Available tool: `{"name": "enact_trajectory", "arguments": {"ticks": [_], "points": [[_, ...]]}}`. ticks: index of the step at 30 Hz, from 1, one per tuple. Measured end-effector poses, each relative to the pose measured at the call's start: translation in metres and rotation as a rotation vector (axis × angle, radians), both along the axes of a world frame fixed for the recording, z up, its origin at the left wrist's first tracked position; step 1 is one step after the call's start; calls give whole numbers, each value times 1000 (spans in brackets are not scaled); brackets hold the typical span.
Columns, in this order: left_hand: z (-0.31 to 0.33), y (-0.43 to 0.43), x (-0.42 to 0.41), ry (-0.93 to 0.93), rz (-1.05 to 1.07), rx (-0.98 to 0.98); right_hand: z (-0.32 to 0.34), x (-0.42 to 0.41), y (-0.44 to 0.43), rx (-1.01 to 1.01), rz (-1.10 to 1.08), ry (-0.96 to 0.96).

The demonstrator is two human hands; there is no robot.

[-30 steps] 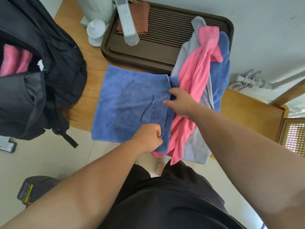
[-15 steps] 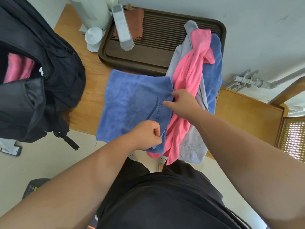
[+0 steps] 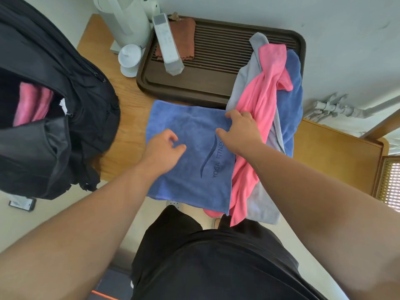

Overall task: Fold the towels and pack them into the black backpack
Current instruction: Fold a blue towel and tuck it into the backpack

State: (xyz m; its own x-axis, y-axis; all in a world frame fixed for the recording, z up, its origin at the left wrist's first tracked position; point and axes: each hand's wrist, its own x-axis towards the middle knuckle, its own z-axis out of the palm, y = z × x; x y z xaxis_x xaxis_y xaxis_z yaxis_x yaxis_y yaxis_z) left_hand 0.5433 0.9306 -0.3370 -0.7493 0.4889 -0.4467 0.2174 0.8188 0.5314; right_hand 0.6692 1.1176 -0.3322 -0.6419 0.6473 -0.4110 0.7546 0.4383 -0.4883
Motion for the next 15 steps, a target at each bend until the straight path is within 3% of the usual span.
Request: {"name": "enact_trajectory", "arguments": {"ticks": [4,11,15], "points": [[-6,8,-63,105,74,-51,-4,-13,4,8,-51,-27],[-30,38,-114,-136,168,-62,5,-15,-7,39,-257,219],[-37,48,-121,-175,239,-28,14,-13,-13,-19,-364,225]]}}
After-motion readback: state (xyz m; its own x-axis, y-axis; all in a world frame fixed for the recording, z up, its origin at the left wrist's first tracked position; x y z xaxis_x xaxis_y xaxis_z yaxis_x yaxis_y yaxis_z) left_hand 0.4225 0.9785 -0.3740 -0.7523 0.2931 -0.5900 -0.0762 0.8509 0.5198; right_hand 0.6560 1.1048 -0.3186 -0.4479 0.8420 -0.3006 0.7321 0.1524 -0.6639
